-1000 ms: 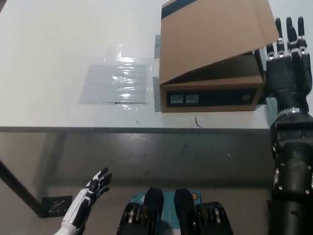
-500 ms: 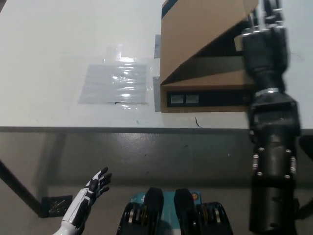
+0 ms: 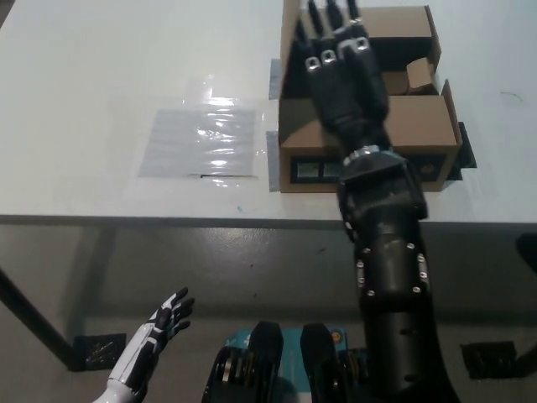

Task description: A small storage box is placed at the center of the table and the robot uses its right hand to slide under its lid and push it upwards to open it

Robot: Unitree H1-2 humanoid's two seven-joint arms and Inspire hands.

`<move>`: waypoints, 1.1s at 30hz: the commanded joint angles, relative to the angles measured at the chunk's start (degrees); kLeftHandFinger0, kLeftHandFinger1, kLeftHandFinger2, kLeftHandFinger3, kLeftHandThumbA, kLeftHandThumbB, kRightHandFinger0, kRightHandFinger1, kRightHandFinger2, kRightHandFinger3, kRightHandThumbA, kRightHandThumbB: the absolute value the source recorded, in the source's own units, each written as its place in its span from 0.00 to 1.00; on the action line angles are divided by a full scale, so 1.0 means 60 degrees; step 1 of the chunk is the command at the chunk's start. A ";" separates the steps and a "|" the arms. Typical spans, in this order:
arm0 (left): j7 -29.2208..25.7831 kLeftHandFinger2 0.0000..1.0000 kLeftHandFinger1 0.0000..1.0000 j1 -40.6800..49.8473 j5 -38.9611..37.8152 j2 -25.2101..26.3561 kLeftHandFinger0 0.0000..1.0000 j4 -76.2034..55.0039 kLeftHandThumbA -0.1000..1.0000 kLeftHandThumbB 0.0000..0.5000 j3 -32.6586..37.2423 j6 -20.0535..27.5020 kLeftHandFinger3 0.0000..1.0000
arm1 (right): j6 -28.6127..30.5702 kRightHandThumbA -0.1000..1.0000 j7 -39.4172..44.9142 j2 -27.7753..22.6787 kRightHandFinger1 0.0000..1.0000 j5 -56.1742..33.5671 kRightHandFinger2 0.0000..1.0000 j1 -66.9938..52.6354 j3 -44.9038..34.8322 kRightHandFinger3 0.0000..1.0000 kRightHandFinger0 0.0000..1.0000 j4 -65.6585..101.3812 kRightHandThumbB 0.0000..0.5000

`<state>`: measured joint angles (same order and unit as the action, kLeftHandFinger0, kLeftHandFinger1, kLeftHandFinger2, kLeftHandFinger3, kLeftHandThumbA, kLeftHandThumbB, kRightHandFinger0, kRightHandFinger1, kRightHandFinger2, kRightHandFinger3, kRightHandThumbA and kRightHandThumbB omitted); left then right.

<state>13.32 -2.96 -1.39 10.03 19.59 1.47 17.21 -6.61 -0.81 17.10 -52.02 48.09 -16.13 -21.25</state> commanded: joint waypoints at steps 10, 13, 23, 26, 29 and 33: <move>0.0157 1.00 1.00 -0.0201 -0.0031 0.0149 1.00 -0.0257 1.00 1.00 0.0161 0.0125 1.00 | 0.0563 1.00 0.0426 0.0306 1.00 0.1796 1.00 0.1572 0.1246 1.00 1.00 -0.1634 0.77; 0.0147 1.00 1.00 -0.0228 0.0009 0.0160 1.00 -0.0252 1.00 1.00 0.0174 0.0187 1.00 | 0.0937 1.00 0.0640 0.0142 1.00 0.2020 1.00 0.1472 0.1195 1.00 1.00 -0.2723 0.73; 0.0158 1.00 1.00 -0.0254 -0.0020 0.0122 1.00 -0.0461 1.00 1.00 0.0180 0.0025 1.00 | 0.2722 1.00 0.0777 -0.0898 1.00 0.3225 1.00 0.1489 0.1245 1.00 1.00 -0.8296 0.67; 0.0174 1.00 1.00 -0.0148 -0.0031 0.0123 1.00 -0.0654 1.00 1.00 0.0204 -0.0052 1.00 | 0.2901 1.00 0.0680 -0.1124 1.00 0.3396 1.00 0.1192 0.1274 1.00 1.00 -0.9046 0.69; 0.0159 1.00 1.00 -0.0211 -0.0065 0.0094 1.00 -0.0704 1.00 1.00 0.0184 -0.0118 1.00 | 0.2969 1.00 0.0673 -0.1311 1.00 0.3581 1.00 0.1066 0.1270 1.00 1.00 -0.9359 0.62; 0.0209 1.00 1.00 -0.0256 -0.0070 0.0137 1.00 -0.0753 1.00 1.00 0.0202 -0.0283 1.00 | 0.3136 1.00 0.0834 -0.1299 1.00 0.3789 1.00 0.1277 0.1252 1.00 1.00 -0.9310 0.71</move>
<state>13.98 -3.54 -1.15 10.03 17.20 2.59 16.66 9.66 6.28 13.49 -33.11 58.22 -7.98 -73.72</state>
